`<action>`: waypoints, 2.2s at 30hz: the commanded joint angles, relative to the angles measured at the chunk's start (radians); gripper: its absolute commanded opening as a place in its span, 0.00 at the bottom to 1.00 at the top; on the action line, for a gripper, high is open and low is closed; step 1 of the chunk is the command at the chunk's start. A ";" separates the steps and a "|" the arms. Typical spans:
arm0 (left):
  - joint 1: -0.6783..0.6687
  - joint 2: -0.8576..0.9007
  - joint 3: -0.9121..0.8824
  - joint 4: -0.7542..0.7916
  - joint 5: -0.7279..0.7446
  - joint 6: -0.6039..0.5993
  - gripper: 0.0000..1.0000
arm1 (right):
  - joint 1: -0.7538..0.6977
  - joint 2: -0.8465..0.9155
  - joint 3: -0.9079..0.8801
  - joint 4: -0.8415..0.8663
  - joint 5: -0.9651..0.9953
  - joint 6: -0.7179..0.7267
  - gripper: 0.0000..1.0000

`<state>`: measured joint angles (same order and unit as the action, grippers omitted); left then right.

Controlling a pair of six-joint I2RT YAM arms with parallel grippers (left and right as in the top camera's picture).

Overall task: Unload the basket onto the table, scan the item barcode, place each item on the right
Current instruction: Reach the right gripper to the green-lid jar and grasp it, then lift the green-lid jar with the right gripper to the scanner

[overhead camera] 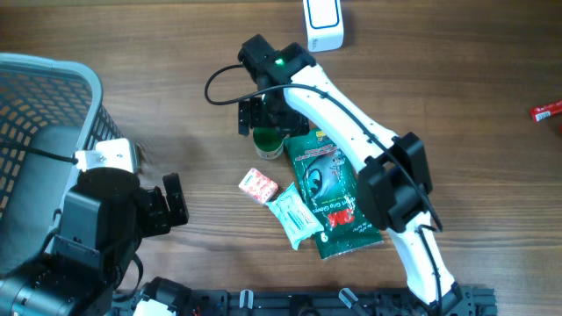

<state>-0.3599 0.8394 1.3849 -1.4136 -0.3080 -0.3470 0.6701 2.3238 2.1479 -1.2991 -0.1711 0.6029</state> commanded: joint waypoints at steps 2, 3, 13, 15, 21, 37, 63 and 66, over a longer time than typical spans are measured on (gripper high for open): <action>0.004 0.000 0.000 0.002 0.005 -0.009 1.00 | 0.006 0.067 -0.003 -0.008 0.020 0.055 1.00; 0.004 0.000 0.000 0.002 0.005 -0.009 1.00 | 0.007 0.071 -0.003 -0.011 0.020 0.055 1.00; 0.004 0.000 0.000 0.002 0.005 -0.009 1.00 | 0.018 0.133 -0.016 0.024 0.021 0.161 0.87; 0.004 0.000 0.000 0.002 0.005 -0.009 1.00 | 0.018 0.144 -0.016 0.046 0.022 0.186 0.79; 0.004 0.000 0.000 0.002 0.005 -0.009 1.00 | 0.016 0.145 -0.015 0.048 0.021 0.206 0.62; 0.004 0.000 0.000 0.002 0.005 -0.009 1.00 | -0.361 -0.354 0.019 -0.310 -0.328 -0.246 0.70; 0.004 0.000 0.000 0.002 0.005 -0.009 1.00 | -0.374 -0.558 -0.638 -0.311 -0.862 -0.389 0.63; 0.004 0.000 0.000 0.002 0.005 -0.009 1.00 | -0.374 -0.576 -0.637 -0.304 -0.752 -0.393 0.57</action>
<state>-0.3599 0.8394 1.3849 -1.4136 -0.3080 -0.3470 0.2939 1.7840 1.5036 -1.6081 -0.9657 0.2340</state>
